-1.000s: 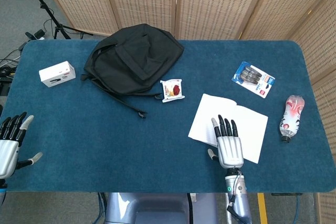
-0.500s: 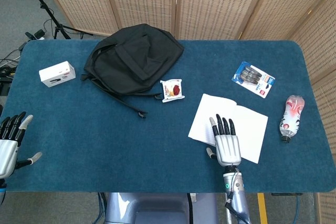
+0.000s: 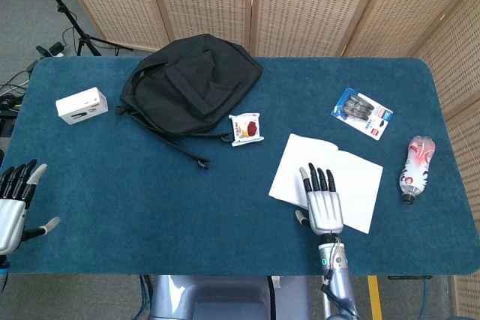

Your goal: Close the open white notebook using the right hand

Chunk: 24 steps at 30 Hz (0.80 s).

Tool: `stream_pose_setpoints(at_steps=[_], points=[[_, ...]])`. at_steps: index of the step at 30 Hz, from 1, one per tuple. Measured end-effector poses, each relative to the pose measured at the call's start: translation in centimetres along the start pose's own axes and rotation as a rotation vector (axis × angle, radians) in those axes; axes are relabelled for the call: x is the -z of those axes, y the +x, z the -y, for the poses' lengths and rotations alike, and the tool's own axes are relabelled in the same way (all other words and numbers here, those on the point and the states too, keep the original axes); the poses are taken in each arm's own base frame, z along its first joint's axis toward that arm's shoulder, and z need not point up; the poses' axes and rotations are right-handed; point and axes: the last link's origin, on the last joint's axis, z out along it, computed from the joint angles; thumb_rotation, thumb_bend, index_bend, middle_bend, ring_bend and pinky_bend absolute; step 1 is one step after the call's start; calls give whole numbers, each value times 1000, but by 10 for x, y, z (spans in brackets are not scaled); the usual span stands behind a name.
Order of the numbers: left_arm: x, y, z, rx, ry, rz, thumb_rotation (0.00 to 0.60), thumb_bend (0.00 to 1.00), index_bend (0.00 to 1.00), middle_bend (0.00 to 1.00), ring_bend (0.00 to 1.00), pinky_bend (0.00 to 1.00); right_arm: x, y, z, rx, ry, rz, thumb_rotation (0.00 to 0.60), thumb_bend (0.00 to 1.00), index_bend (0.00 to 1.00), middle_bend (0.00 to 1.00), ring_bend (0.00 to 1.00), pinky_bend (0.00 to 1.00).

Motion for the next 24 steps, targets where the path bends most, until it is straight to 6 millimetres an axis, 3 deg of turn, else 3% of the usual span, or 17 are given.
stream_pose_setpoints(at_steps=[24], points=[[0,0,0,-2,1,1,552,67,0,0,0,0,-14,-10,-1,-19,-8,23,600,260,0,0,0,0]])
